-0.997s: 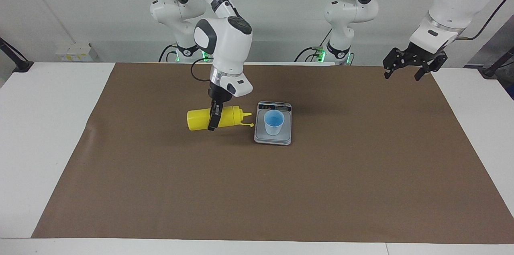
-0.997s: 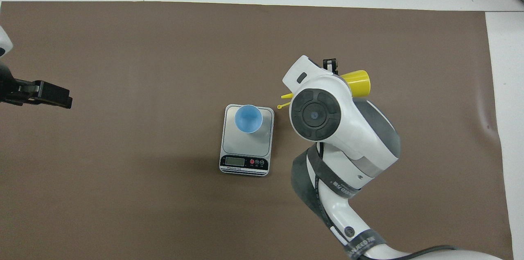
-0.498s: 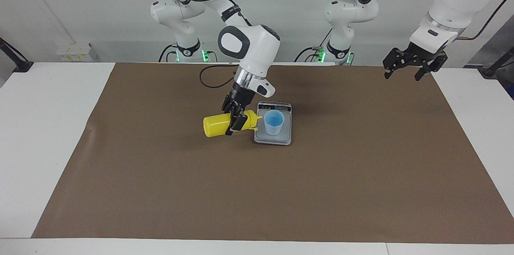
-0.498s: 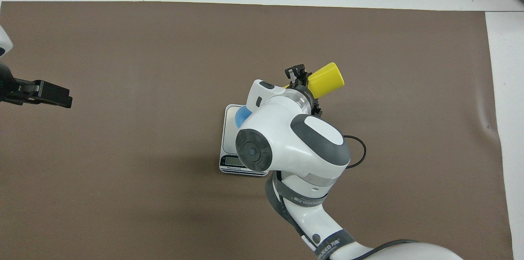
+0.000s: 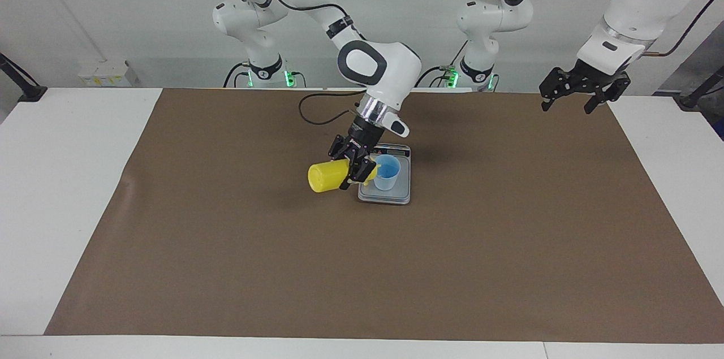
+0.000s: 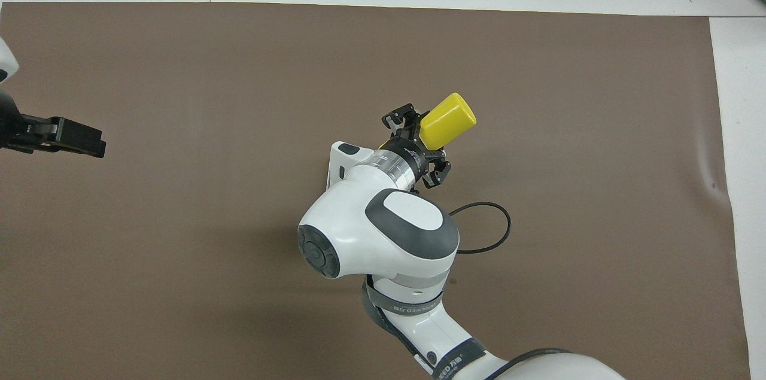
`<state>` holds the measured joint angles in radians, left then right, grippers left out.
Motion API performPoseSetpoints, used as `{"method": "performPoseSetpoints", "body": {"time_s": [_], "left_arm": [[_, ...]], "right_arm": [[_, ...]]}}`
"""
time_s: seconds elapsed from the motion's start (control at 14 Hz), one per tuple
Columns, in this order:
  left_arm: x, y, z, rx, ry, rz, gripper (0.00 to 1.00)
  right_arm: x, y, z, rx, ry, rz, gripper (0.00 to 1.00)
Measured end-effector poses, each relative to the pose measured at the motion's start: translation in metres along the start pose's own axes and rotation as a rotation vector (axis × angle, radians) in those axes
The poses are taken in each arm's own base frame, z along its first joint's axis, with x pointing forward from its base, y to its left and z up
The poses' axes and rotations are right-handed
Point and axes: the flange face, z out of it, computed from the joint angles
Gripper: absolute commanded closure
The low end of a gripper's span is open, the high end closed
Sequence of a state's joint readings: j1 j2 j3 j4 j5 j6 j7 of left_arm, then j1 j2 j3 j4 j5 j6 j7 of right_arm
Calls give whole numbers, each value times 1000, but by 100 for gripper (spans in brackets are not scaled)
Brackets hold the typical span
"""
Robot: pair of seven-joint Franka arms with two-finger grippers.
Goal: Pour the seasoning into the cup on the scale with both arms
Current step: 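Tilt the bottle nozzle down over the blue cup to pour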
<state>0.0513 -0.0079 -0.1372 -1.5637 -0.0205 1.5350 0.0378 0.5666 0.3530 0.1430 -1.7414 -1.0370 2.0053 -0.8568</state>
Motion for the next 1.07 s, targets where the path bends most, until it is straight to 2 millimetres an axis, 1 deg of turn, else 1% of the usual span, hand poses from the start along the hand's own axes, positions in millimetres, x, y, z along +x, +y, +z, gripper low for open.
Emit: {"method": "performPoseSetpoints", "body": {"time_s": [0.21,0.64,0.78,0.85,1.07], "left_arm": [[0,0,0,0,0,0,0],[0,0,0,0,0,0,0],[0,0,0,0,0,0,0],[0,0,0,0,0,1,0],[0,0,0,0,0,1,0]], "right_arm": [[8,0,-6,-20,-12,-22,100],[9,0,-5,-22,-13,-27,100],[9,3,-6,-44,8,-23,100],[5,6,-4,-57,21,-14,100],[-15,14,1,-94,54,23,100]]}}
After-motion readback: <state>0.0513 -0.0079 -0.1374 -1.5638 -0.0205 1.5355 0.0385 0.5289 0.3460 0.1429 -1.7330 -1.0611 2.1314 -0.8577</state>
